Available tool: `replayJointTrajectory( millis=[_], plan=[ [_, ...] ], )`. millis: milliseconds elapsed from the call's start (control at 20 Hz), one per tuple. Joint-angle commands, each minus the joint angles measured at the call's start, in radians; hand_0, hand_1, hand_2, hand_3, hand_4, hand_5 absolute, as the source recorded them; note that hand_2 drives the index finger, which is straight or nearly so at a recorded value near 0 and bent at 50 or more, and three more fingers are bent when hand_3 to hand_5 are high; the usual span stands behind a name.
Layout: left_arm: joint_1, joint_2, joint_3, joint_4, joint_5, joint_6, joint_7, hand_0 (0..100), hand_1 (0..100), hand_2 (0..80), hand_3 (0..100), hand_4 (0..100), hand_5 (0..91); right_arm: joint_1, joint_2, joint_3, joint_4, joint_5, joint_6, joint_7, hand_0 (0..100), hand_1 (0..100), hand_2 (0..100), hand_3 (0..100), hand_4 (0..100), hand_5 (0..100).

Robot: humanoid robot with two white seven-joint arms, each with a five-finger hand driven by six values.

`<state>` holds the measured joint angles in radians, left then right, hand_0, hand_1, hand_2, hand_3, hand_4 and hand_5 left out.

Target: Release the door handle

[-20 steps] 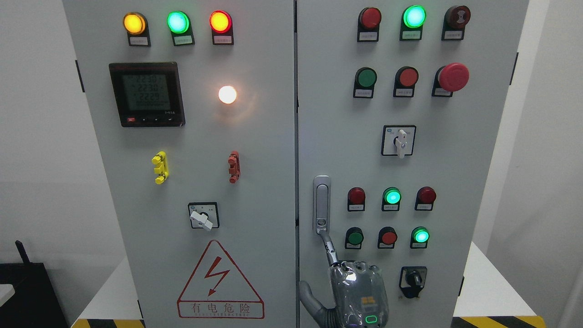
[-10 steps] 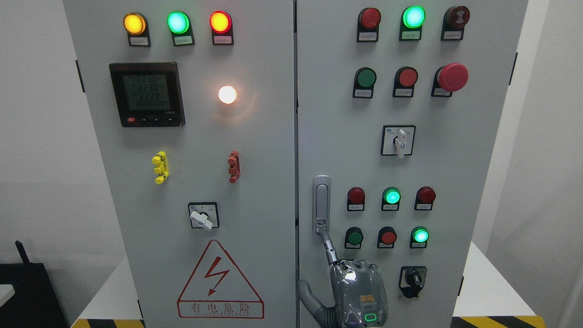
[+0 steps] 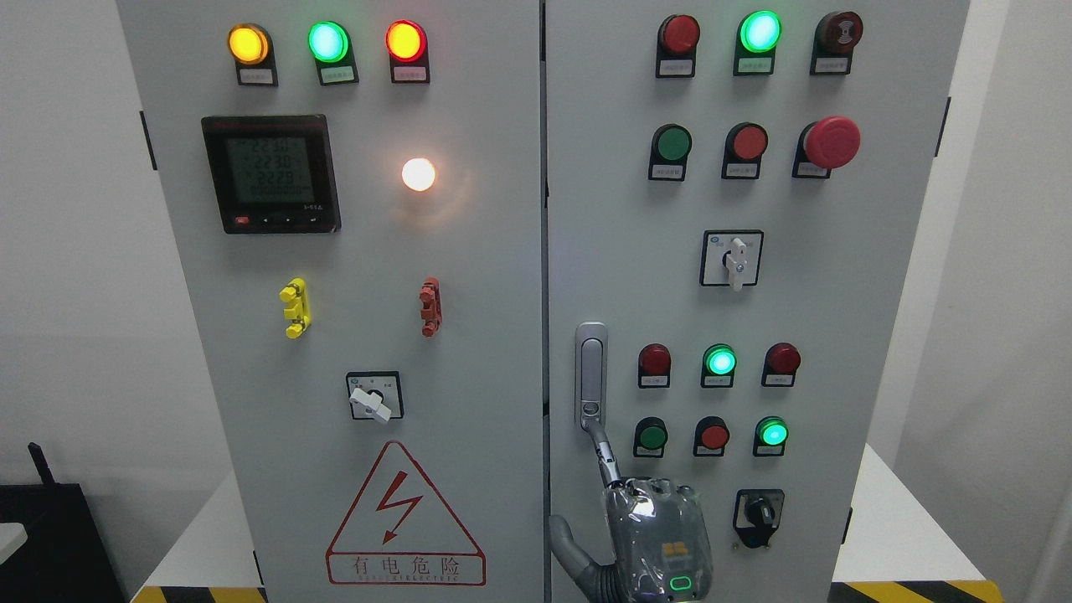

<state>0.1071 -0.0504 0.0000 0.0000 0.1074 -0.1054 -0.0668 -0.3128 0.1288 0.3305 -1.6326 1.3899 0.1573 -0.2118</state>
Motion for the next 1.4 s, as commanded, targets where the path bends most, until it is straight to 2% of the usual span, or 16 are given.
replayJointTrajectory(
  millis=[0, 1350],
  plan=[
    [0.0, 0.0, -0.014, 0.02, 0.0, 0.0, -0.001, 12, 39, 0.0, 0, 0, 0.0, 0.001, 0.0, -0.001, 0.008, 0.0, 0.001, 0.003, 31, 36, 3, 100, 100, 100],
    [0.0, 0.0, -0.014, 0.02, 0.0, 0.0, -0.001, 12, 39, 0.0, 0, 0, 0.0, -0.002, 0.0, -0.001, 0.005, -0.003, -0.002, -0.005, 31, 35, 5, 100, 100, 100]
  ],
)
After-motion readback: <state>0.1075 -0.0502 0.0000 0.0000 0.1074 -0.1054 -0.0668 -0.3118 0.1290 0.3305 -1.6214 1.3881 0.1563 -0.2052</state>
